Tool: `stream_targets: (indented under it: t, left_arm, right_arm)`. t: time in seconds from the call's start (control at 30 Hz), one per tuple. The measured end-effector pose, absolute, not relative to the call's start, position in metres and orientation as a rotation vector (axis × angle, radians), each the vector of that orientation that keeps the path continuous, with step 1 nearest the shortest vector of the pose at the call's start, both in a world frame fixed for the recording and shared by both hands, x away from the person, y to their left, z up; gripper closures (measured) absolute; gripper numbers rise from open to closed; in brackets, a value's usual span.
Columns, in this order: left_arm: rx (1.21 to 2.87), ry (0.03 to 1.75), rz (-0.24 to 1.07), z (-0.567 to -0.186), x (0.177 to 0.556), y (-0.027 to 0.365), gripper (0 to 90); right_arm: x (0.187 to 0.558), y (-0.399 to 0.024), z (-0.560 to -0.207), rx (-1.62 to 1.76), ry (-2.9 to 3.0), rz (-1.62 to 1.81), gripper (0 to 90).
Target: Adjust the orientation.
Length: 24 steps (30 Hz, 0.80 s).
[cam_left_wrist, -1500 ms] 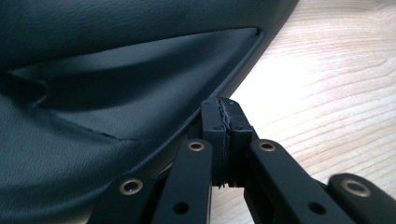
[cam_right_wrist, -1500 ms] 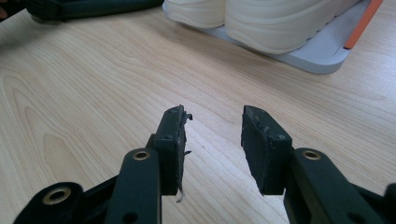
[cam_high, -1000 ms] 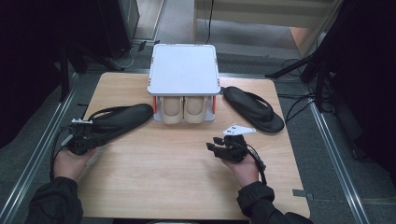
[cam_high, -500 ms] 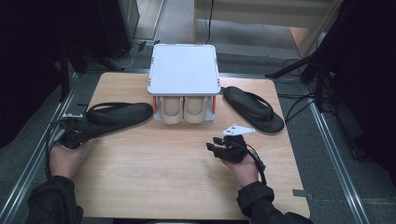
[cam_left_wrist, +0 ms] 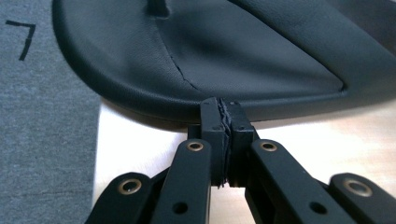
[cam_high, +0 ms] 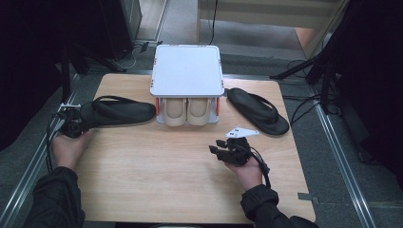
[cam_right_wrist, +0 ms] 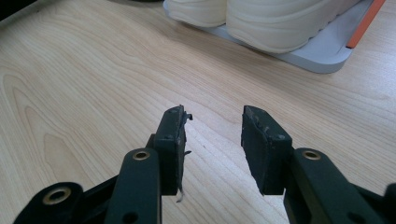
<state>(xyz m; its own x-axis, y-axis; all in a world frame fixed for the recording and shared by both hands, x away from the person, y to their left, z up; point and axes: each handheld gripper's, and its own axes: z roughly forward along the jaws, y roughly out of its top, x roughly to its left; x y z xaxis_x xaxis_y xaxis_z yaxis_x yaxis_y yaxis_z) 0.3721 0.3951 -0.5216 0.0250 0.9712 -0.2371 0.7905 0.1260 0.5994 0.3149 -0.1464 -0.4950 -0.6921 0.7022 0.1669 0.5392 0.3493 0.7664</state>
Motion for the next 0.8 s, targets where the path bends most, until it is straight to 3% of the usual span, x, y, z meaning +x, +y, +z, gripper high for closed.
stream_targets:
  t: [0.3,0.67,0.73,0.8]
  left_arm:
    - [1.668,1.802,0.377,-0.519,0.391,0.398,85.8]
    - [1.622,1.738,0.373,-0.492,0.392,0.371,34.7]
    - [1.639,1.735,0.413,-0.489,0.394,0.363,28.8]
    - [1.664,1.728,0.401,-0.489,0.398,0.354,29.2]
  right_arm:
    - [0.314,-0.146,-0.496,1.128,2.421,1.248,60.3]
    - [0.312,-0.149,-0.495,1.134,2.409,1.248,60.3]
    - [0.312,-0.150,-0.495,1.133,2.403,1.248,60.3]
    - [0.311,-0.151,-0.495,1.139,2.402,1.248,60.3]
